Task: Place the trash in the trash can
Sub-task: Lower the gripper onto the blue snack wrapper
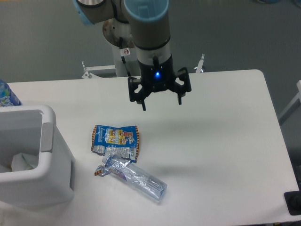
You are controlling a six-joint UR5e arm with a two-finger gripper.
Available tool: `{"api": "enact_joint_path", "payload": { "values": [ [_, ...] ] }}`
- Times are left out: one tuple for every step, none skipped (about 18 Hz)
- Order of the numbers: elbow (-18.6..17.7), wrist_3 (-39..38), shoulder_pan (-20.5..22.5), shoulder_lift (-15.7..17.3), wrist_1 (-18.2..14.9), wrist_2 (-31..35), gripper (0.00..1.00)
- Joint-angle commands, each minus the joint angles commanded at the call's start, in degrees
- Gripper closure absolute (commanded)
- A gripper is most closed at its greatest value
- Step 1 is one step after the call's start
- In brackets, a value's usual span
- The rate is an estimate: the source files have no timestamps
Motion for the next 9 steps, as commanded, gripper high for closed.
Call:
{"api": "enact_joint_path", "payload": {
  "values": [
    [-2.20, -0.18, 0.00, 0.00, 2.10, -0.09, 0.00],
    [-4.22, -0.35, -0.09, 0.00, 4.82, -0.26, 0.00],
    [-6.07, -0.35, -0.09, -0.09, 6.85, -0.18, 0.00],
    [-7.74, -0.70, -0.26, -0.17, 7.74, -0.35, 0.00],
    [-9.06, -1.49, -0.61, -0.96, 8.01, -0.44, 0.00],
    [-9.68, -2.02, -1.14, -1.66, 8.36, -0.79, 0.00],
    [-9.69, -2.20, -1.93, -2.19, 8.62, -2.01, 0.00],
    [-9.78, -2.29, -2.11, -2.46, 8.62, -3.85, 0.00],
    [-10.13, -2.37, -2.11, -2.98, 8.54, -4.91, 0.00]
  ]
}}
